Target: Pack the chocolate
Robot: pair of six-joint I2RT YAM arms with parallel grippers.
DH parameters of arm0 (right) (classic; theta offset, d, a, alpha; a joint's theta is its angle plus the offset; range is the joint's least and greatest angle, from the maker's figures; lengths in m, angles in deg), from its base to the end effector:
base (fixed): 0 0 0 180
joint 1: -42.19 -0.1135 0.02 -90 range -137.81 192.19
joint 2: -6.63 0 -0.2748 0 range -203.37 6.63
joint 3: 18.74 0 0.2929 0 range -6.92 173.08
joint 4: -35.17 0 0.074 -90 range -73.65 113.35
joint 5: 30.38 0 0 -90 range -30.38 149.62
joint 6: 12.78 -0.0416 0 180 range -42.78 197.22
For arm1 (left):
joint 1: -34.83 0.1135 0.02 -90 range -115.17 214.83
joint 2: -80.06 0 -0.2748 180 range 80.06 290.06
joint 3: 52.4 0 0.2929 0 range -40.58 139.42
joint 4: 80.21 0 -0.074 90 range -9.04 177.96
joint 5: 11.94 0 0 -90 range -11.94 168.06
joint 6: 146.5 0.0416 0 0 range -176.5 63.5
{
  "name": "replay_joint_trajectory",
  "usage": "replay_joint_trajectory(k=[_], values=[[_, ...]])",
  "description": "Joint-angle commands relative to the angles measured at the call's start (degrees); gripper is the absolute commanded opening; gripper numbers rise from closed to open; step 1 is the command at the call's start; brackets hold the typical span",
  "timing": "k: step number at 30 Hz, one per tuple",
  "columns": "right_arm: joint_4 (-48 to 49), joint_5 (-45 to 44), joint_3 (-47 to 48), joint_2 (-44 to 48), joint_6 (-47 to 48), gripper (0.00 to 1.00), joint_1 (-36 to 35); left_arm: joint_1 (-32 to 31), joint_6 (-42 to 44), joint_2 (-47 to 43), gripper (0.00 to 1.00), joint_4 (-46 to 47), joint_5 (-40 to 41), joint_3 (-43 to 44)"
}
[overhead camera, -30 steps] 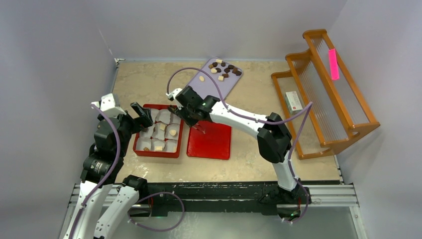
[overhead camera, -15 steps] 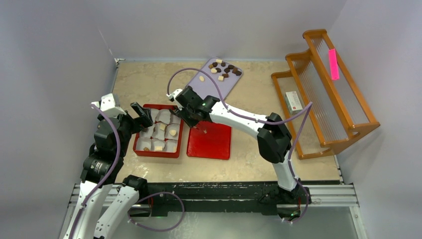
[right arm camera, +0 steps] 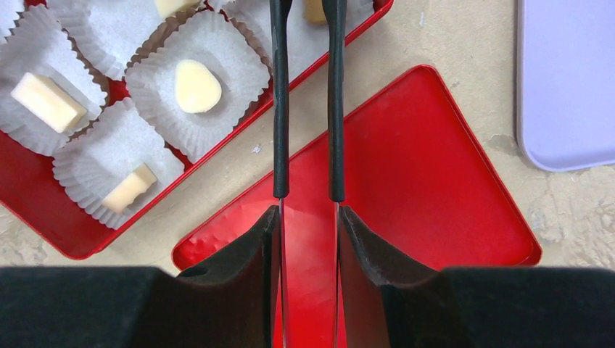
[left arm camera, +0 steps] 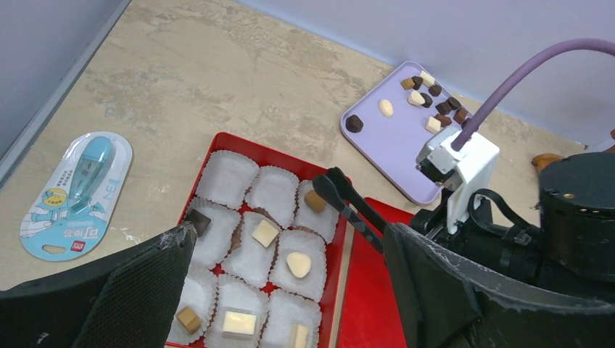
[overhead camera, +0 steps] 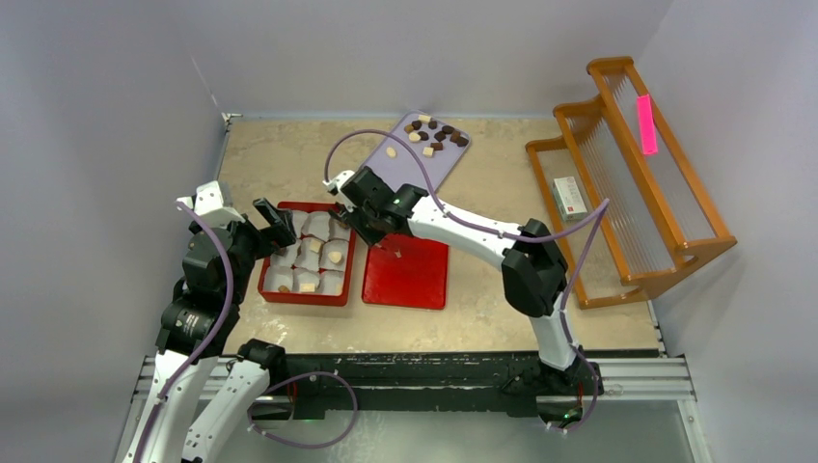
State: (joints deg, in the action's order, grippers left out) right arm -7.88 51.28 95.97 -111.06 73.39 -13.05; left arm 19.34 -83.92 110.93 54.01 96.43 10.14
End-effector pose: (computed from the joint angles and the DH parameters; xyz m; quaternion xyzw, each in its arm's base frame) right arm 0.3015 0.4239 0.2587 -0.3766 0.8451 0.1254 0.3581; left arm 0.1418 -0.0257 0.3806 -0.1785 0.7641 -0.1049 0.6110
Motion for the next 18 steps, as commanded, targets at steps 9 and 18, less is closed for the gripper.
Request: replay_joint_trajectory(k=[9, 18], values=[[-0.98, -7.13, 4.33, 6.27, 3.18, 0.33, 0.88, 0.46, -0.1, -0.37, 0.99, 1.87, -0.09, -0.11], [4.19, -7.38, 3.56, 4.22, 1.87, 0.34, 11.39, 0.5, 0.0, 0.09, 0.99, 1.96, -0.73, -0.23]])
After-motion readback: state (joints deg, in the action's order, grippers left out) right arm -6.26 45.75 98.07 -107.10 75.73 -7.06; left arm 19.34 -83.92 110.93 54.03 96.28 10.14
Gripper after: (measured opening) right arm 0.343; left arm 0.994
